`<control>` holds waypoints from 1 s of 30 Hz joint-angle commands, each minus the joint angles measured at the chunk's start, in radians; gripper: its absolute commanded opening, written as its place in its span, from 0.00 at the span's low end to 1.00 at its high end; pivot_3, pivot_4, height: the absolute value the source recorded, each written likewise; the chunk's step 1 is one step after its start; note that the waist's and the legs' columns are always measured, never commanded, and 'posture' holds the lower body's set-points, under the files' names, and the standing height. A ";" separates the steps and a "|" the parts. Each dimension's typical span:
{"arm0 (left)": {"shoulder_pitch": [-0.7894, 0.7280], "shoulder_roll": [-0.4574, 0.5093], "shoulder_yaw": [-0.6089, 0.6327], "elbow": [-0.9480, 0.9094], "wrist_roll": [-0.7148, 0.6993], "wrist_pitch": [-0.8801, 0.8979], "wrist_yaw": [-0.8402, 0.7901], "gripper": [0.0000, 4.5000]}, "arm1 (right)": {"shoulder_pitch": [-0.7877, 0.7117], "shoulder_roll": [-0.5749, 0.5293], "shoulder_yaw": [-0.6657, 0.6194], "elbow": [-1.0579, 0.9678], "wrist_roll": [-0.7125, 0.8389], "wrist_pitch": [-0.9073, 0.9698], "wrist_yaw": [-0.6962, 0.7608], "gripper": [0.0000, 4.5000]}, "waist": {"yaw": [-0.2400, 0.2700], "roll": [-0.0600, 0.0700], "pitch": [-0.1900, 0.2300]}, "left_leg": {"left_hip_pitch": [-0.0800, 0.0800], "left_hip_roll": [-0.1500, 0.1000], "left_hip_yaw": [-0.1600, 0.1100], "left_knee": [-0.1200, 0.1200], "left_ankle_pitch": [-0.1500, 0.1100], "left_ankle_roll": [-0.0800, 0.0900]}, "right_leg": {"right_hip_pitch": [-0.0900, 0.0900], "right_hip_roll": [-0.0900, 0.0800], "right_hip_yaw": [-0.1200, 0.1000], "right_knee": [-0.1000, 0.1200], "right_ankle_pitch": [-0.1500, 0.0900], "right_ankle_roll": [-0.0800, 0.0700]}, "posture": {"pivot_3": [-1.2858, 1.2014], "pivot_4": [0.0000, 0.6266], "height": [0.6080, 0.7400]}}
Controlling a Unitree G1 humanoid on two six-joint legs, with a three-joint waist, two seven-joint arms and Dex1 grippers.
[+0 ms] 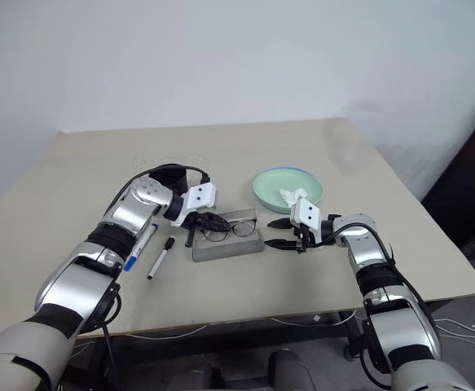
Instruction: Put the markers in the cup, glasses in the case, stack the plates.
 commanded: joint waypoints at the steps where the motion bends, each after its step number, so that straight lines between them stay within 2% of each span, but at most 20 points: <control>1: -0.042 0.003 0.004 0.005 0.020 -0.022 -0.026 0.00 | -0.012 -0.010 -0.018 -0.037 0.016 -0.002 -0.009 0.53 | 0.000 0.000 0.000 | 0.000 0.000 0.000 0.000 0.000 0.000 | 0.000 0.000 0.000 0.000 0.000 0.000 | 0.52 0.00 0.94; 7: -0.017 0.000 0.012 -0.008 0.008 0.026 -0.090 0.00 | -0.018 -0.007 -0.017 -0.031 0.015 -0.003 -0.010 0.53 | 0.000 0.000 0.000 | 0.000 0.000 0.000 0.000 0.000 0.000 | 0.000 0.000 0.000 0.000 0.000 0.000 | 0.52 0.00 0.94; 18: 0.017 -0.009 0.043 -0.057 -0.067 0.264 -0.222 0.00 | -0.029 0.001 -0.014 -0.020 0.012 -0.009 -0.011 0.53 | 0.000 0.000 0.000 | 0.000 0.000 -0.001 0.000 0.000 0.000 | 0.000 0.000 0.000 0.000 0.000 0.000 | 0.52 0.00 0.94; 26: 0.020 -0.024 0.025 0.027 0.014 0.151 -0.076 0.00 | -0.025 0.002 -0.014 -0.025 0.015 -0.009 -0.015 0.53 | 0.000 0.000 0.000 | 0.001 0.000 -0.002 0.000 0.000 0.000 | 0.002 0.000 0.000 0.000 0.000 0.000 | 0.52 0.00 0.94; 30: 0.015 -0.033 0.039 0.046 0.007 0.141 -0.070 0.23 | -0.019 0.000 -0.014 -0.033 0.016 -0.006 -0.016 0.53 | 0.000 0.000 0.000 | 0.001 0.000 -0.003 0.001 0.001 0.001 | 0.003 0.000 0.000 0.000 0.000 0.000 | 0.52 0.00 0.94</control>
